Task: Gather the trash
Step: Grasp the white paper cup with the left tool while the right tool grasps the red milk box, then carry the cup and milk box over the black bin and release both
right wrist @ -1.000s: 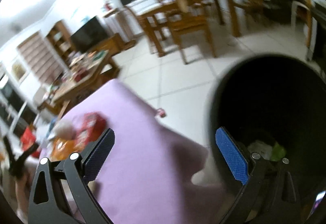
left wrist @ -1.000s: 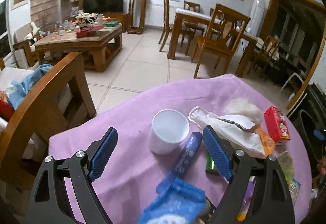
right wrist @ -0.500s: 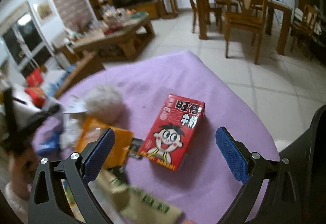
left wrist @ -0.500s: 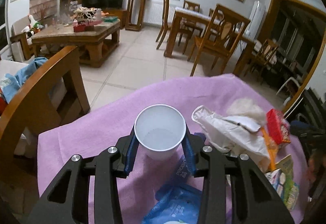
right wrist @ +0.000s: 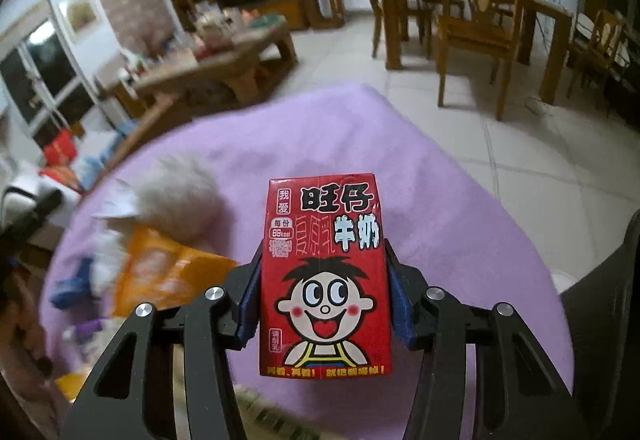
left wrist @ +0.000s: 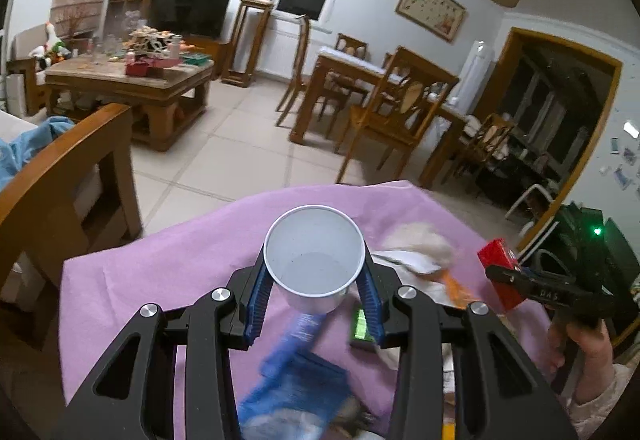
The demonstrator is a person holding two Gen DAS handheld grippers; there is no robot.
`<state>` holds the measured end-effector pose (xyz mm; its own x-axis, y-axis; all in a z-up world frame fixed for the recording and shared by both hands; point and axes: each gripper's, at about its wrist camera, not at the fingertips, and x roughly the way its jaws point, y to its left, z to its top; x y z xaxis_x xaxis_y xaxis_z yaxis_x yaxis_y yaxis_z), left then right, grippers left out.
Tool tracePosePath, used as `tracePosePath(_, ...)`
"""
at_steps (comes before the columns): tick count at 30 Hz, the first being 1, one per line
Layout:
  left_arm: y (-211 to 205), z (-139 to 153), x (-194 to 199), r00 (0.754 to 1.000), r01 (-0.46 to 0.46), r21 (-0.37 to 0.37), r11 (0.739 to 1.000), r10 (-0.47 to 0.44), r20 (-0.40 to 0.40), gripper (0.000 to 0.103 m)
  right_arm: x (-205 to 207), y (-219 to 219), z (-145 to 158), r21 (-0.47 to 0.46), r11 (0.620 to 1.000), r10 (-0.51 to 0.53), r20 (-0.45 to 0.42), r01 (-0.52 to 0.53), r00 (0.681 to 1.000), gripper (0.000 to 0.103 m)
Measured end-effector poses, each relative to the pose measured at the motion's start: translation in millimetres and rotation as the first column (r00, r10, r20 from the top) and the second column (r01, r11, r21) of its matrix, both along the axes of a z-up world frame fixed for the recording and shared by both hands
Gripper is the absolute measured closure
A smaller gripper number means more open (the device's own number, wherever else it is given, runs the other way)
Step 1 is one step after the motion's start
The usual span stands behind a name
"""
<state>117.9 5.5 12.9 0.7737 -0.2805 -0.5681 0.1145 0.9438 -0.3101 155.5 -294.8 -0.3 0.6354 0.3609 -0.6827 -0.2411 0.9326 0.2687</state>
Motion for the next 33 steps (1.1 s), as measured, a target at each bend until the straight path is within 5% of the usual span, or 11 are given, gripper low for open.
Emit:
tracePosePath(8, -55.7, 35.4, -24.3, 0.989, 0.141, -0.029, 0.990, -0.139, 0.058, 0.064, -63.6, -51.8, 40.8, 0.139, 0.987, 0.072, 0.108, -0.087, 0.991, 0.051)
tracePosePath(14, -137.1, 52.9, -34.5, 0.952, 0.299, -0.034, 0.954, -0.296, 0.072, 0.064, -104.0, -133.8, 57.8, 0.183, 0.983, -0.050, 0.187, 0.016, 0.981, 0.051)
tracePosePath(21, -252.7, 46.9, -33.1, 0.869, 0.495, -0.060, 0.867, -0.493, 0.044, 0.064, -138.9, -248.5, 48.2, 0.214, 0.959, -0.232, 0.212, 0.186, 0.949, 0.051)
tracePosePath(28, -366.5, 23.6, -36.4, 0.751, 0.659, -0.055, 0.750, -0.660, 0.002, 0.064, -166.1, -344.9, 15.8, 0.236, 0.904, -0.400, 0.167, 0.357, 0.901, 0.051)
tracePosePath(33, -412.3, 4.3, -31.6, 0.708, 0.703, -0.052, 0.709, -0.705, -0.049, 0.064, -167.3, -383.1, -8.7, 0.236, 0.881, -0.446, 0.126, 0.410, 0.886, 0.051)
